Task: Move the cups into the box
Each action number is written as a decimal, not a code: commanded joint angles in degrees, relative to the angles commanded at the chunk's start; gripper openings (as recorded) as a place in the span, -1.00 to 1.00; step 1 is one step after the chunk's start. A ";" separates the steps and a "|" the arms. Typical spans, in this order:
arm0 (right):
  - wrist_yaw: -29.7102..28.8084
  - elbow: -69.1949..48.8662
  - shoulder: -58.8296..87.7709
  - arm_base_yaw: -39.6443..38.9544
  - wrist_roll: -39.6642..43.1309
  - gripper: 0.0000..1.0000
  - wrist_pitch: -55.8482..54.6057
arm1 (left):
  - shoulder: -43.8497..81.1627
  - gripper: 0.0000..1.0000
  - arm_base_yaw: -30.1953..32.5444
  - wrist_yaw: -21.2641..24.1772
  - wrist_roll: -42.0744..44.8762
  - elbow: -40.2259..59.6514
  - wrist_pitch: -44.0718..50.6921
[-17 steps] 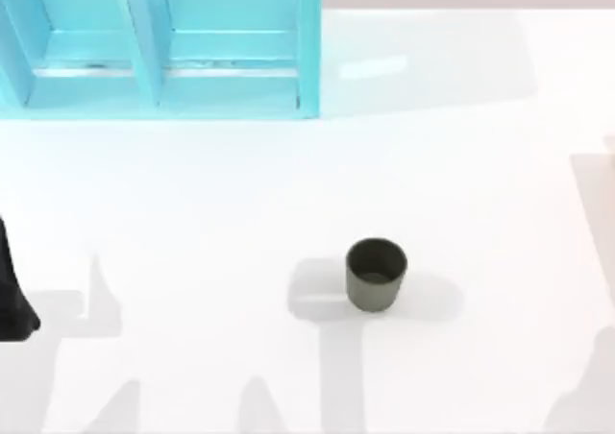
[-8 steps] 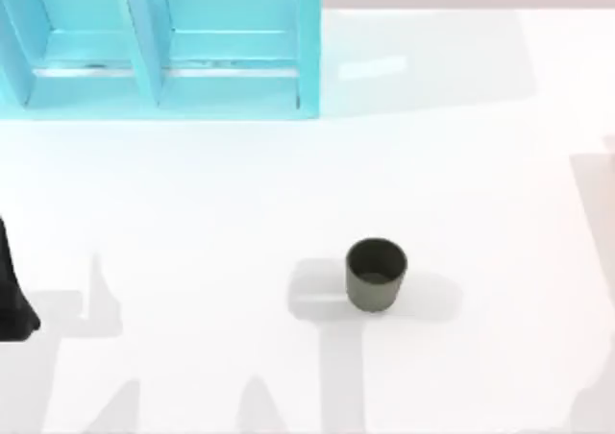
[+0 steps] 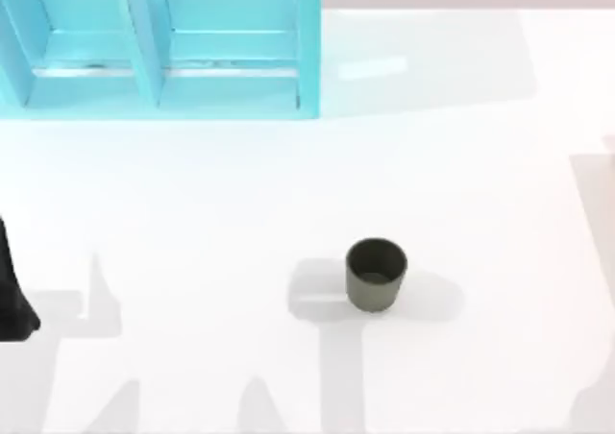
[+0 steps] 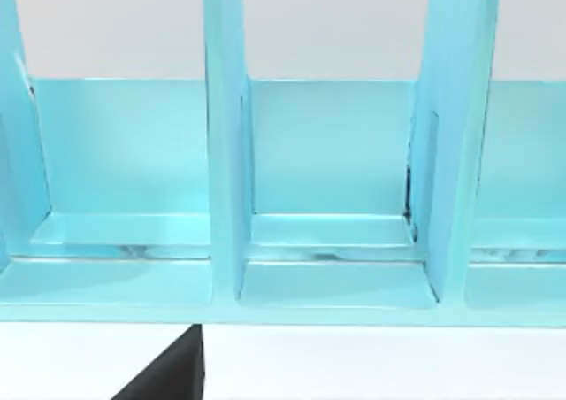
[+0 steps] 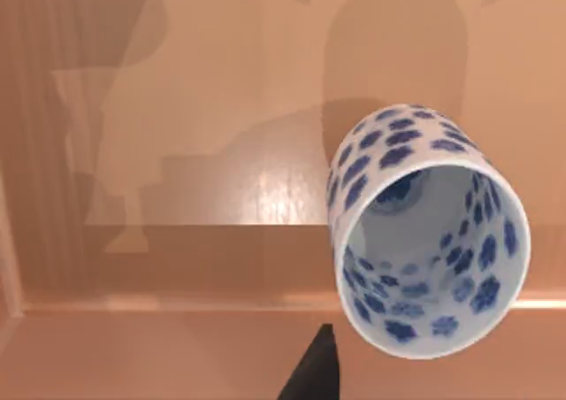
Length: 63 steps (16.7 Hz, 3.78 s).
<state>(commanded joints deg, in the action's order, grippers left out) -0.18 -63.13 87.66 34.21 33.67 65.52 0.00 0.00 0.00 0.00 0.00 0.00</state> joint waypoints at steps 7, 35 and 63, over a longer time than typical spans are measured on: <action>0.00 0.00 0.00 0.00 0.00 1.00 0.00 | 0.00 1.00 0.00 0.00 0.00 0.00 0.00; -0.13 -27.85 7.58 -12.18 -12.25 1.00 22.03 | 0.00 1.00 0.00 0.00 0.00 0.00 0.00; 0.15 -28.73 32.12 -71.04 -71.53 1.00 -4.06 | 0.00 1.00 0.00 0.00 0.00 0.00 0.00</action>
<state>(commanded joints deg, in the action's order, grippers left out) -0.03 -91.86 119.78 -36.83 -37.86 61.46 0.00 0.00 0.00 0.00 0.00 0.00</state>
